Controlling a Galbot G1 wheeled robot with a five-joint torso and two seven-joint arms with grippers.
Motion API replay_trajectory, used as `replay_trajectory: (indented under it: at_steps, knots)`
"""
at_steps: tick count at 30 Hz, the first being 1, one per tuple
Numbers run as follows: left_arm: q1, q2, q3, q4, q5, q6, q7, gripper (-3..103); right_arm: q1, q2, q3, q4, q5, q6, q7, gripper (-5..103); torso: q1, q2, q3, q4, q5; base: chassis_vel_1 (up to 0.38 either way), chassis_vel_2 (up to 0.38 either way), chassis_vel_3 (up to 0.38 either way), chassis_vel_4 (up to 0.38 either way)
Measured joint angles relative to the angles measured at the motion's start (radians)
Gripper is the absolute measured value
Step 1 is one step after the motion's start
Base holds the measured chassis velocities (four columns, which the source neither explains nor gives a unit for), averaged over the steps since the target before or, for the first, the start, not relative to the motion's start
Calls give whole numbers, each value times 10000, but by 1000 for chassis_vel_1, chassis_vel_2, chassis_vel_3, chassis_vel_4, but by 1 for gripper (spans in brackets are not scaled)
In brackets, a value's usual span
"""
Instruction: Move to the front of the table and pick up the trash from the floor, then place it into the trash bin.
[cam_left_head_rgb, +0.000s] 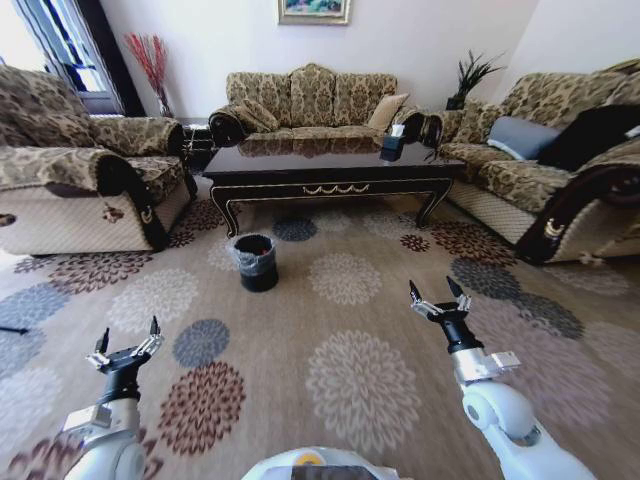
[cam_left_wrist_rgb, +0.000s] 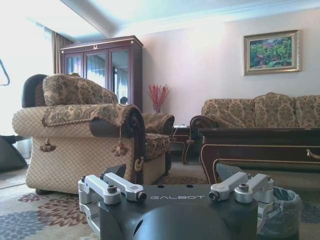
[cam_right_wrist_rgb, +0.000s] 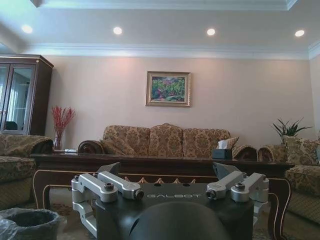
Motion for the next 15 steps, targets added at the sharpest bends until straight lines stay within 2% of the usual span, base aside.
replay_trajectory:
  at_steps: [6,9,12,15]
  knots:
    - [0,0,0,0,0,0,0,100,0,0,0,0,0,0,0,100,3,-1,3,0,5,353,-355,-347,354]
    - [0,0,2,0,-1,0,0,100,1,-1,0,0,0,0,0,100,4,-1,5,1,-10,339,-341,-362,366]
    - [0,0,1,-1,0,0,0,100,1,-1,-1,-2,1,0,0,100,3,-1,3,1,3,353,-332,-358,348]
    - [0,0,1,0,-1,0,0,100,1,0,-2,-1,1,-1,-1,100,5,-1,5,2,-7,351,-363,-354,364]
